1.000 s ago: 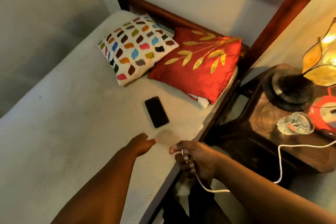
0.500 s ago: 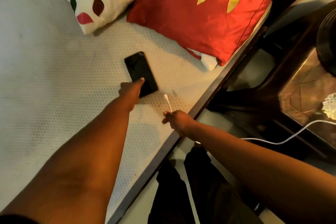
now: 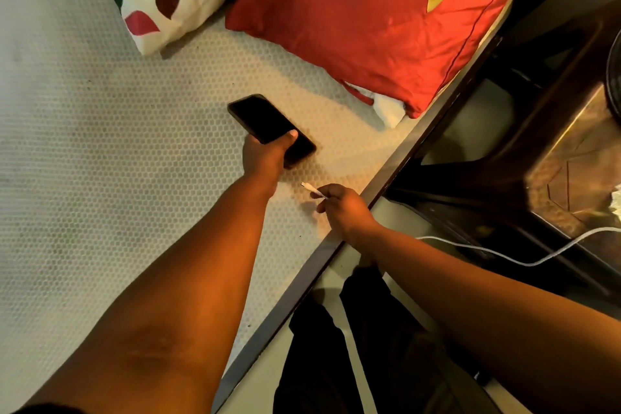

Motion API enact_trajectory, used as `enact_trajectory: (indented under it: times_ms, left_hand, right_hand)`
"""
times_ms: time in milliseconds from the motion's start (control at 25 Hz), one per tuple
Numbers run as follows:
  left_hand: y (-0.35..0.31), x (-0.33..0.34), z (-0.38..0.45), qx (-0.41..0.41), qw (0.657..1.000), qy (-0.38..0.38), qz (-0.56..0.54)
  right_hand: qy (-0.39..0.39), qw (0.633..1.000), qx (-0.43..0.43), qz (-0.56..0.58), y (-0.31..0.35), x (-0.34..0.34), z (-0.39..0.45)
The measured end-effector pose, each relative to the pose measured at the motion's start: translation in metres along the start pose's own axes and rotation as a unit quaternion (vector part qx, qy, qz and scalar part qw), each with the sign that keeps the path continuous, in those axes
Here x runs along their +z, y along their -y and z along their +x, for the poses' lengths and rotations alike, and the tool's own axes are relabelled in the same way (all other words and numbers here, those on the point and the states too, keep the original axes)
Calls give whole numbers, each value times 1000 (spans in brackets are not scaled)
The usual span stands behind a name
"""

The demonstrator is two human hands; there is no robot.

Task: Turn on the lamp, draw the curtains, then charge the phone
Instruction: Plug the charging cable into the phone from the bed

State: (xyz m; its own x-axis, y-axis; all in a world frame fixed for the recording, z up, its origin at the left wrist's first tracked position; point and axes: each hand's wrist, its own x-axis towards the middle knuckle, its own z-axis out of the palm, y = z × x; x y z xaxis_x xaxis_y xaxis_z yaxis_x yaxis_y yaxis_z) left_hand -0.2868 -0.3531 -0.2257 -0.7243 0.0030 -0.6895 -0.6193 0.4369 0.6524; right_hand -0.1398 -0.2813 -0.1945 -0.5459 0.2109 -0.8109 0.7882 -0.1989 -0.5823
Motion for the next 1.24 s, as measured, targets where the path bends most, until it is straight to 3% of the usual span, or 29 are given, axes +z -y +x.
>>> enact_trajectory:
  times_ms: [200,320,520,680,800,1240]
  left_hand:
    - [-8,-10,-41,-94,988,55,-107]
    - [-16,-20,-66,-111,982,66,-138]
    - [-46,-42,-115,-77,977,113,-163]
    - [-67,-58,-155,-61,974,150,-157]
    - [-76,-69,-184,-50,975,181,-123]
    - [-84,-76,-273,-12,965,240,-107]
  right_hand:
    - [-66,992,-107,19,19,-5,-33]
    - [-96,989,-115,5,30,-5,-59]
    - [-113,986,-112,41,50,4,-116]
    - [-71,971,-45,225,56,10,-162]
    - [-34,955,-40,293,55,14,-193]
    - [-117,963,-68,234,58,11,-281]
